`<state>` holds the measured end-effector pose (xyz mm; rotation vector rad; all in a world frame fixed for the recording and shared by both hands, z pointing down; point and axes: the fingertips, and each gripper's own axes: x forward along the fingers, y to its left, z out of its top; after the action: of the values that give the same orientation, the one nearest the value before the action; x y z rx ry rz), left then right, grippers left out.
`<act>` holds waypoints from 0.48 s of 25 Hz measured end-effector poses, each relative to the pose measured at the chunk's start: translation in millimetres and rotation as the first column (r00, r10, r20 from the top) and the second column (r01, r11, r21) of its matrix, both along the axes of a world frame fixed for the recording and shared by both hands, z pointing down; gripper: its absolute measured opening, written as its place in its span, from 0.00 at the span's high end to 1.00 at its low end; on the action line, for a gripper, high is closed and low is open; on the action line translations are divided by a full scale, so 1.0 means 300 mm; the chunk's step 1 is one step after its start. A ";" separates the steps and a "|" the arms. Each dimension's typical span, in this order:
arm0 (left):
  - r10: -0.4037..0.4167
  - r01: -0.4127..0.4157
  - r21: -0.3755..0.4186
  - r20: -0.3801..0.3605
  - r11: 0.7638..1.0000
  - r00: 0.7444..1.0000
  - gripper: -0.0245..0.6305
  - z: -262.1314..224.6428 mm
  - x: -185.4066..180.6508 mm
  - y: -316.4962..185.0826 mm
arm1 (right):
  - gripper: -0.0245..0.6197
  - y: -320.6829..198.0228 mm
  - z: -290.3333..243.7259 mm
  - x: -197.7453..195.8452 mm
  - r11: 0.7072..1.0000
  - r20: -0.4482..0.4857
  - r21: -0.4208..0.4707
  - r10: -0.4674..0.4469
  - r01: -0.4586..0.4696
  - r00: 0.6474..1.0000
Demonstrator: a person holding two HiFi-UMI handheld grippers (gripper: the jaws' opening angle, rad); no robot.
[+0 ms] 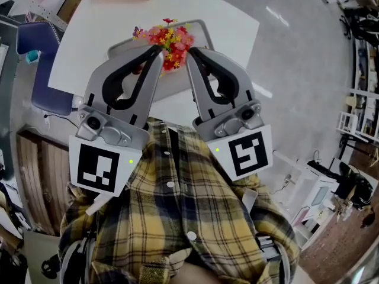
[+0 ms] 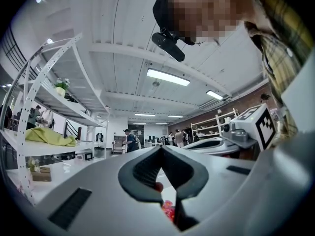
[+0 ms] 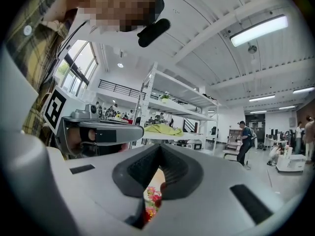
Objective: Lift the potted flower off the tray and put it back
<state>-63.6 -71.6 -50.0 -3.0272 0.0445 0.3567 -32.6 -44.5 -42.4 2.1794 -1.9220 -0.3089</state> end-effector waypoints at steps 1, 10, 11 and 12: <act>-0.005 0.005 0.003 0.006 1.000 1.000 0.95 0.001 -0.001 0.001 | 0.96 0.002 0.001 -0.001 1.000 -0.002 -0.003 -0.002 0.002 1.000; -0.035 0.035 0.009 0.047 0.999 0.998 0.95 0.017 -0.013 -0.008 | 0.97 -0.002 0.010 -0.022 0.999 -0.030 -0.038 -0.018 0.017 0.999; -0.033 0.033 0.009 0.050 0.999 0.998 0.95 0.019 -0.012 -0.006 | 0.97 -0.001 0.013 -0.023 0.999 -0.032 -0.042 -0.019 0.017 0.999; -0.031 0.031 0.010 0.052 0.999 0.998 0.95 0.021 -0.011 -0.003 | 0.97 0.000 0.016 -0.023 0.999 -0.034 -0.046 -0.020 0.018 0.999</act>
<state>-66.8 -72.6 -43.6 -3.0218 0.0856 0.2741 -39.5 -44.6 -37.6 2.1145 -1.9132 -0.3004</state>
